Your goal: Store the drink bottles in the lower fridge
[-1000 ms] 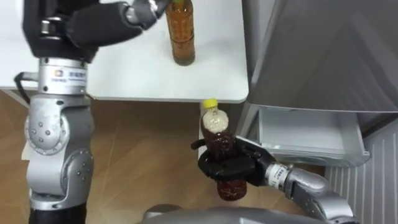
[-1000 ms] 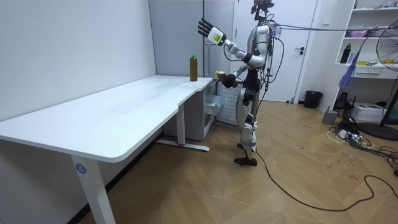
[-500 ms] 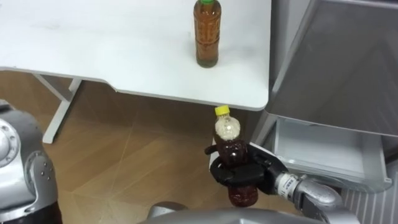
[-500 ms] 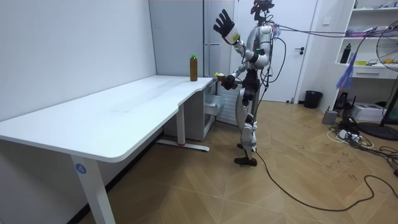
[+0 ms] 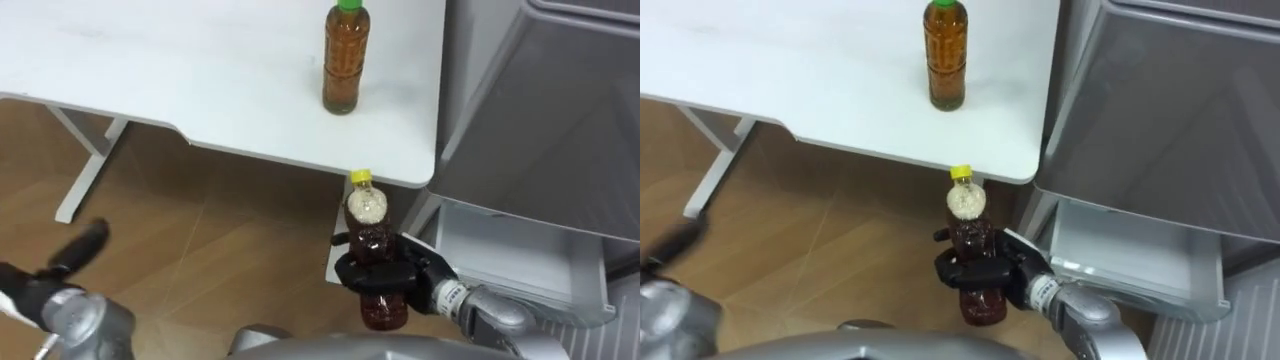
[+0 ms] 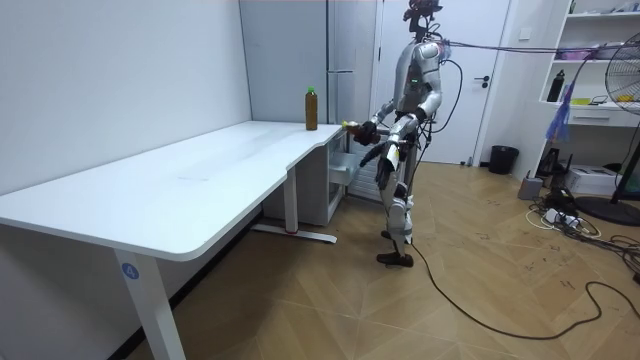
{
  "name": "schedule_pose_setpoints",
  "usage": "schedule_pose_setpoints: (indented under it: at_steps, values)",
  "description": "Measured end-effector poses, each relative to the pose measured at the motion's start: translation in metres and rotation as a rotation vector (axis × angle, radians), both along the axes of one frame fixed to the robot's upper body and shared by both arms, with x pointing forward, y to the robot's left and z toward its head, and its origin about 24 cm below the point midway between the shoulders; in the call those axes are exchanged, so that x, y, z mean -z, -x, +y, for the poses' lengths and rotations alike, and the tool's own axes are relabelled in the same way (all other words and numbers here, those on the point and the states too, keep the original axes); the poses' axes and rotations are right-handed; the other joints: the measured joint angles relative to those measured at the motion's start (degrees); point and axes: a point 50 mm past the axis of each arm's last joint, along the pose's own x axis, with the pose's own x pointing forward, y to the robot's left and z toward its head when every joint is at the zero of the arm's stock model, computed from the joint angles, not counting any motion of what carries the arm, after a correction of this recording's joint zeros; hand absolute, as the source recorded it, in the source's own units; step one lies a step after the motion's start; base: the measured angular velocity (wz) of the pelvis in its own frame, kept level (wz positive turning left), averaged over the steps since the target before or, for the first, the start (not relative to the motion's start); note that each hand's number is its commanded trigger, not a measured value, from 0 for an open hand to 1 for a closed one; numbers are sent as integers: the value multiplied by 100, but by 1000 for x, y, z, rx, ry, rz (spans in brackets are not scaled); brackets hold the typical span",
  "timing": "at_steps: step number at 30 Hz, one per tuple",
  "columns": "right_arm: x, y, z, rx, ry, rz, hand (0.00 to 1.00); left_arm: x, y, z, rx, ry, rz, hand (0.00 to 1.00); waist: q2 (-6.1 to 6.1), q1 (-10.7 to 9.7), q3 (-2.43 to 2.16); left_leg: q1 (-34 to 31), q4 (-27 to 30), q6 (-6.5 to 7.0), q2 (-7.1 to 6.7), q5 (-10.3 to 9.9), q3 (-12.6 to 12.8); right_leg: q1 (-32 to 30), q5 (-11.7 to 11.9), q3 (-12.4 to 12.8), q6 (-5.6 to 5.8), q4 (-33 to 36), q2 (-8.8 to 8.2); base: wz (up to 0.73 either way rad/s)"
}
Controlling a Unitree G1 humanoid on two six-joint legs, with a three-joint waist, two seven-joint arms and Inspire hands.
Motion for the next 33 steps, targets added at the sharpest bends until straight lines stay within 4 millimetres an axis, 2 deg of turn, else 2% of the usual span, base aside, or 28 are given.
schedule_pose_setpoints:
  at_steps: [1, 2, 5, 8, 12, 15, 20, 21, 23, 24, 26, 29, 31, 33]
  values:
    - [1, 1, 2, -5, 2, 11, 100, 11, 9, -8, 47, 40, 65, 0, -10, -32, -2, -30, 19, 0, 0, -1, -11, -16, 0, -16, 0, 2, -1, 5]
    - [1, 1, 2, -11, 3, 14, 100, 17, 14, -11, 70, 60, 95, 0, -10, -52, -2, -49, 19, 0, 3, -1, -10, -30, 0, -20, 0, 4, 0, 0]
    - [1, 1, -2, -11, -6, 27, 100, 42, 46, -18, 105, 196, 257, 0, 3, -104, 0, -91, 30, -1, 13, 0, 18, -101, 4, 24, -6, 13, 12, -5]
    - [0, -1, -9, -20, 19, 23, 100, 49, 69, -20, 97, 291, 315, 0, 8, -122, 10, -154, 0, 0, 20, 0, 122, -197, 7, 94, -7, 29, 12, -9]
    - [0, -4, -13, -13, 29, 29, 100, 56, 85, -22, 155, 384, 370, 0, 34, -222, 24, -175, 8, 4, 23, -4, 117, -202, 8, 83, -7, 27, 11, 2]
    - [-2, -11, -12, -17, 31, 13, 100, 61, 84, -27, 282, 438, 422, 0, 46, -441, 28, -284, 29, 2, 22, -9, 91, -292, 8, 57, -7, 57, 5, 6]
    - [-2, -15, -14, 27, 60, 13, 100, 64, 63, -37, 540, 477, 468, 0, 68, -780, 38, -364, 61, 3, 19, -7, 123, -394, 7, 117, -7, 105, 6, -2]
    - [-2, -14, -15, 33, 63, 14, 100, 63, 60, -37, 554, 481, 464, 0, 60, -820, 32, -363, 62, 3, 20, -7, 133, -394, 8, 126, -7, 106, 6, -8]
    - [-1, -15, -16, 64, 78, 21, 100, 63, 55, -37, 616, 494, 462, 0, 90, -1003, 52, -367, 61, 4, 18, -7, 147, -400, 9, 136, -7, 108, 4, -2]
    - [0, -15, -16, 82, 82, 25, 100, 63, 54, -37, 628, 494, 464, 0, 94, -1028, 53, -367, 60, 4, 17, -7, 150, -403, 9, 137, -7, 110, 2, -5]
    - [2, -14, -22, 188, 80, 53, 100, 63, 52, -38, 659, 496, 468, 0, 136, -1174, 50, -366, 60, 5, 17, -7, 165, -415, 9, 141, -7, 119, -1, -2]
    - [1, -18, -33, 331, 73, 67, 100, 63, 51, -39, 677, 508, 466, 0, 174, -1217, 45, -361, 56, 5, 17, -7, 175, -430, 9, 168, -7, 126, 2, -3]
    - [-2, -23, -44, 488, 38, 80, 100, 63, 51, -40, 703, 512, 472, 0, 203, -1233, 29, -376, 59, 6, 22, -4, 190, -488, 8, 187, -7, 164, 6, -6]
    - [0, -22, -48, 554, 23, 109, 100, 63, 52, -39, 709, 515, 473, 0, 208, -1269, 28, -363, 61, 6, 30, -4, 205, -506, 8, 188, -6, 205, 8, -4]
